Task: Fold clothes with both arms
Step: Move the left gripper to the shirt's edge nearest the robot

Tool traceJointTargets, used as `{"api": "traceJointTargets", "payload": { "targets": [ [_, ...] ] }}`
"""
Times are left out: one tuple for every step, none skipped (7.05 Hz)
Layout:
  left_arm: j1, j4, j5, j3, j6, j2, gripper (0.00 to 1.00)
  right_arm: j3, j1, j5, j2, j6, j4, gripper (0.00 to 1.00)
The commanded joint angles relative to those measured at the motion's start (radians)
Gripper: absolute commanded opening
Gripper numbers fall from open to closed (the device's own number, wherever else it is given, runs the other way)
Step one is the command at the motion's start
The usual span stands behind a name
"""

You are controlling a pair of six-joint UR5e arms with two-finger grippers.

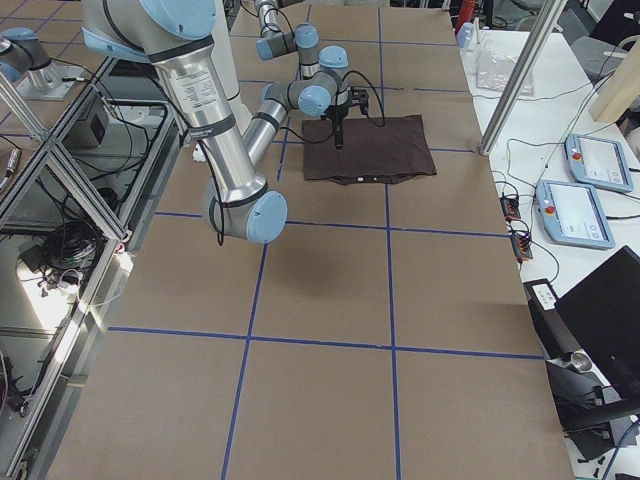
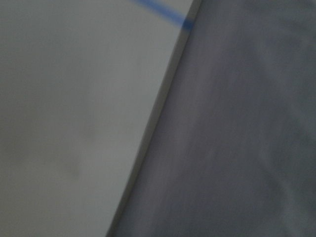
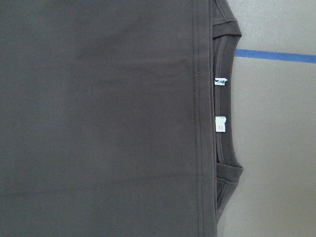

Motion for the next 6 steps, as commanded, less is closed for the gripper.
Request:
{"api": "traceJointTargets", "payload": {
  "targets": [
    [0.049, 0.042, 0.029, 0.006, -0.039, 0.001, 0.93, 0.003, 0.01, 0.005, 0.0, 0.007, 0.0, 1.0],
    [0.049, 0.044, 0.035, 0.008, -0.039, 0.001, 0.92, 0.003, 0.012, 0.007, 0.0, 0.007, 0.0, 1.0],
    [0.049, 0.044, 0.035, 0.011, -0.039, 0.001, 0.9, 0.003, 0.016, 0.007, 0.0, 0.007, 0.0, 1.0],
    [0.051, 0.044, 0.033, 0.014, -0.041, 0.001, 0.89, 0.003, 0.015, 0.007, 0.0, 0.011, 0.0, 1.0],
    [0.052, 0.045, 0.033, 0.019, -0.044, 0.001, 0.87, 0.005, 0.016, 0.007, 0.0, 0.013, 0.0, 1.0],
    [0.054, 0.045, 0.033, 0.019, -0.045, 0.001, 0.86, 0.005, 0.016, 0.007, 0.0, 0.013, 0.0, 1.0]
  ]
}}
